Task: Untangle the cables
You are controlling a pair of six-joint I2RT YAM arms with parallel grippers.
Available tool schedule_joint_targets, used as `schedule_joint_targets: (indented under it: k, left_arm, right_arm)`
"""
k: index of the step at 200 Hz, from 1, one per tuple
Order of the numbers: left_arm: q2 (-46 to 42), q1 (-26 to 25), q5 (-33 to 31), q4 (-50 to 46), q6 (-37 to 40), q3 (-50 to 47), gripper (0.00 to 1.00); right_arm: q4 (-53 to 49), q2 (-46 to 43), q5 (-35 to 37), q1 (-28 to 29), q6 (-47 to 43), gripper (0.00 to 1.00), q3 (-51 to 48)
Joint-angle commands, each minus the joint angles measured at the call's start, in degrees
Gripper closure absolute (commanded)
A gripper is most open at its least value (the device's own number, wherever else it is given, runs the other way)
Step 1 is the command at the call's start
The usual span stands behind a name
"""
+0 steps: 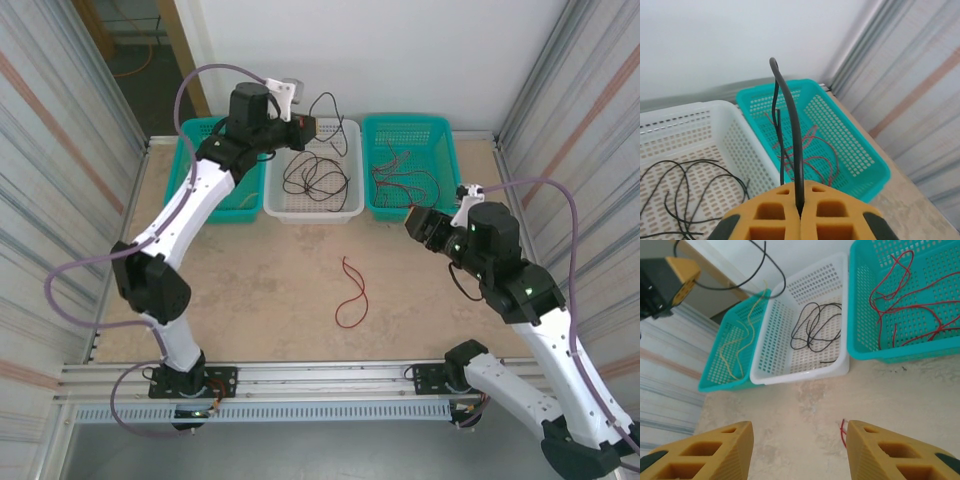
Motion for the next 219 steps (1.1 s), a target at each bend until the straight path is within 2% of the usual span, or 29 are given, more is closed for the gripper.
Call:
schedule_joint_targets:
  k: [1, 8, 19, 29, 41, 58, 100, 152, 184, 219]
  left_arm:
    - [4.2, 1.1, -1.2, -2.1, -1.0, 4.7, 0.94]
    - [5.3, 1.2, -1.2, -2.2, -0.7, 5.3, 0.82]
    - [6.7, 1.2, -1.9, -2.0, -0.4, 5.6, 0.60]
    - [7.3, 1.2, -2.8, -1.9, -0.4, 5.4, 0.47]
    - [7.4, 1.2, -3.2, -1.4, -0.2, 5.0, 0.37]
    - [7.2, 1.2, -3.7, -1.1, 0.3, 4.8, 0.29]
    - [3.7, 1.2, -3.7, -1.3, 1.4, 3.2, 0.18]
    - [-9.2, 0.4, -3.7, 2.2, 0.3, -9.6, 0.18]
    - [-19.8, -0.8, -2.1, 4.9, -0.8, -22.8, 0.20]
    - [-30.5, -2.3, 2.3, 9.3, -4.3, -38.1, 0.21]
  right_arm:
    - [-2.4, -1.3, 1.2, -0.1, 1.5, 0.49, -2.1]
    - [-2.5, -1.3, 1.2, 0.0, 1.4, 0.49, -2.4]
    - [-2.9, -1.3, 1.4, -0.1, 1.1, 0.49, -2.5]
    - [-3.3, -1.3, 1.6, -0.1, 0.7, 0.49, -2.2]
    - [-3.7, -1.0, 1.9, -0.1, 0.1, 0.49, -1.9]
    - [-4.0, -0.5, 2.0, -0.1, -0.6, 0.48, -1.6]
    - [-6.3, 1.6, -0.8, 0.1, -2.0, 0.48, -1.9]
    - [-4.9, 3.9, -2.5, 2.8, 1.0, 0.48, -12.3]
    - [-4.5, 13.1, 0.9, 8.7, 0.7, 0.50, -14.5]
    - [-0.2, 28.8, 4.7, 13.5, 1.4, 0.55, -13.5]
